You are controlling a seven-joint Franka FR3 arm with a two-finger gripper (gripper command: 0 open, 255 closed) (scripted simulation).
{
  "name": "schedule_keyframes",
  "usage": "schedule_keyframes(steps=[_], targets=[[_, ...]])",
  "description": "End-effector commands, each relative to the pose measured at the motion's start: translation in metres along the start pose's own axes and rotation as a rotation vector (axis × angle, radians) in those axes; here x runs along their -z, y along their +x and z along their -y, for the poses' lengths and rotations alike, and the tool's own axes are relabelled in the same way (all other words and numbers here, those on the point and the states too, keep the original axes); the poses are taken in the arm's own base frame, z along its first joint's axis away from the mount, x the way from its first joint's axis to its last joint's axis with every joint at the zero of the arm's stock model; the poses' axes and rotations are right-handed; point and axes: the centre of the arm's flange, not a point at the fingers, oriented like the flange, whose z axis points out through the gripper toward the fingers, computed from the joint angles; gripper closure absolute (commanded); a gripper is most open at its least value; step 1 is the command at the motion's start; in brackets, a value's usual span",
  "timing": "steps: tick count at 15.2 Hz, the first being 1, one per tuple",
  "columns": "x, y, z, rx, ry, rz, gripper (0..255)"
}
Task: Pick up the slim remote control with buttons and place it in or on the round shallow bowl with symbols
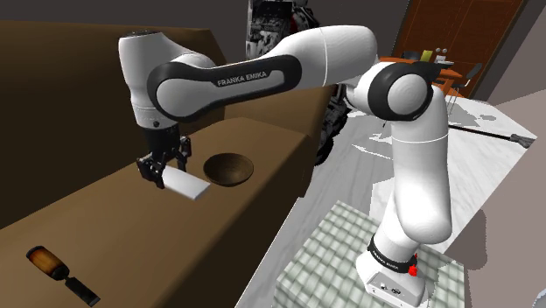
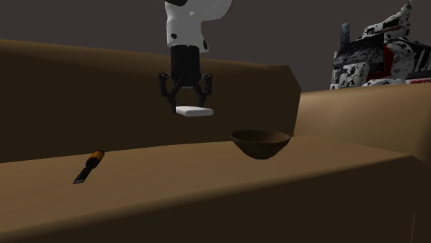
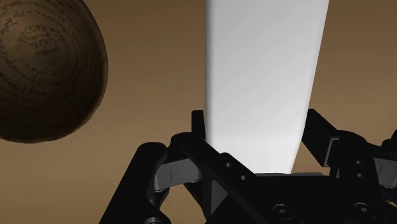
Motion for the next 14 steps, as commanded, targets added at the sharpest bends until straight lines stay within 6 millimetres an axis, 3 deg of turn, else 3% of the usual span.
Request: schedule_keyframes(steps=[1, 4, 14], targets=[[0.010, 0.000, -0.001, 0.000, 0.000, 0.000, 255], [0.024, 0.000, -0.001, 0.000, 0.000, 0.000, 255], [0.021, -0.013, -0.132, 0.000, 0.000, 0.000, 255]])
